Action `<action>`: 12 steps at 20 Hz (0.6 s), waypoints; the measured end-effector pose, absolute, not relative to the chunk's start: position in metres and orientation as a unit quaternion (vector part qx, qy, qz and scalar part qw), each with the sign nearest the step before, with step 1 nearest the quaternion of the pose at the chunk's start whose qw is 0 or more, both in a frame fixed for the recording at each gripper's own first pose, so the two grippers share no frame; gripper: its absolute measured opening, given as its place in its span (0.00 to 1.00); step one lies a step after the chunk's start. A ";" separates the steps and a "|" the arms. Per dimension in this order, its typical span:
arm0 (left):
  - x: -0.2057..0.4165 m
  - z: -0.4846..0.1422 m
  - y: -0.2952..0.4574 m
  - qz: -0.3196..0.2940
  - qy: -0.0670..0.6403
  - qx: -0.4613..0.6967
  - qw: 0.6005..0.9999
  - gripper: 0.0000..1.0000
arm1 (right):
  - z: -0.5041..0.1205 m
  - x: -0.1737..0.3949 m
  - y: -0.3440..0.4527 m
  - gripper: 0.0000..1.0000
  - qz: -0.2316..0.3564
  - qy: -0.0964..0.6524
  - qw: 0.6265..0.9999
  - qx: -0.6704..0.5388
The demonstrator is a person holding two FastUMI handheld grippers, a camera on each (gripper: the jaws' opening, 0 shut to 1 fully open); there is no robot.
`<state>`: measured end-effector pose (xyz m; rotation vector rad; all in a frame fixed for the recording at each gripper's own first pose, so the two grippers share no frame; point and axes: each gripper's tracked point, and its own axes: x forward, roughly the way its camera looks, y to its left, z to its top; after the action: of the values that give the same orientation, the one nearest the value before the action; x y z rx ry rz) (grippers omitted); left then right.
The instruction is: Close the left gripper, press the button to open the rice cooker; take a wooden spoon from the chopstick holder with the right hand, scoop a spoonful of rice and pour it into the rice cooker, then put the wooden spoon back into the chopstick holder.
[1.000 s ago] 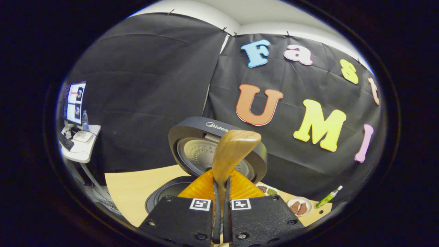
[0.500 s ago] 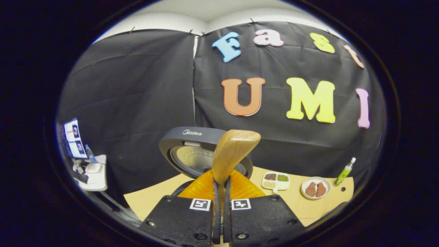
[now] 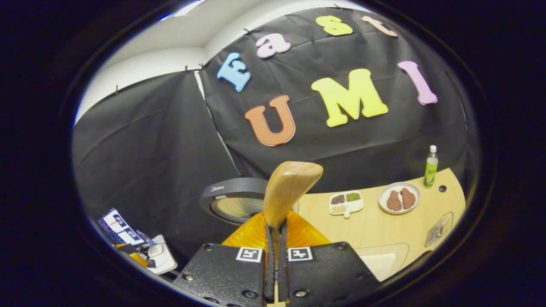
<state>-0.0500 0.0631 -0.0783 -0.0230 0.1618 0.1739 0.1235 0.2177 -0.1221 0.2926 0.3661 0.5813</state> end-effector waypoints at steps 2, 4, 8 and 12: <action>-0.041 -0.073 0.044 0.069 0.075 -0.011 0.995 0.95 | -0.119 0.127 0.183 0.08 0.262 0.175 0.938 0.146; -0.032 -0.070 0.028 0.053 0.068 -0.010 0.996 0.95 | -0.118 0.133 0.145 0.08 0.236 0.169 0.945 0.149; -0.013 -0.069 -0.002 0.027 0.067 -0.016 0.997 0.94 | -0.116 0.146 0.055 0.08 0.167 0.156 0.962 0.153; 0.006 -0.073 -0.030 0.005 0.069 -0.020 0.997 0.95 | -0.122 0.155 -0.044 0.08 0.088 0.152 0.973 0.149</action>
<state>0.0063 -0.0305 -0.0730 -0.0404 0.1382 0.0106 0.1552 -0.0437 -0.1220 0.3010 0.3070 0.1782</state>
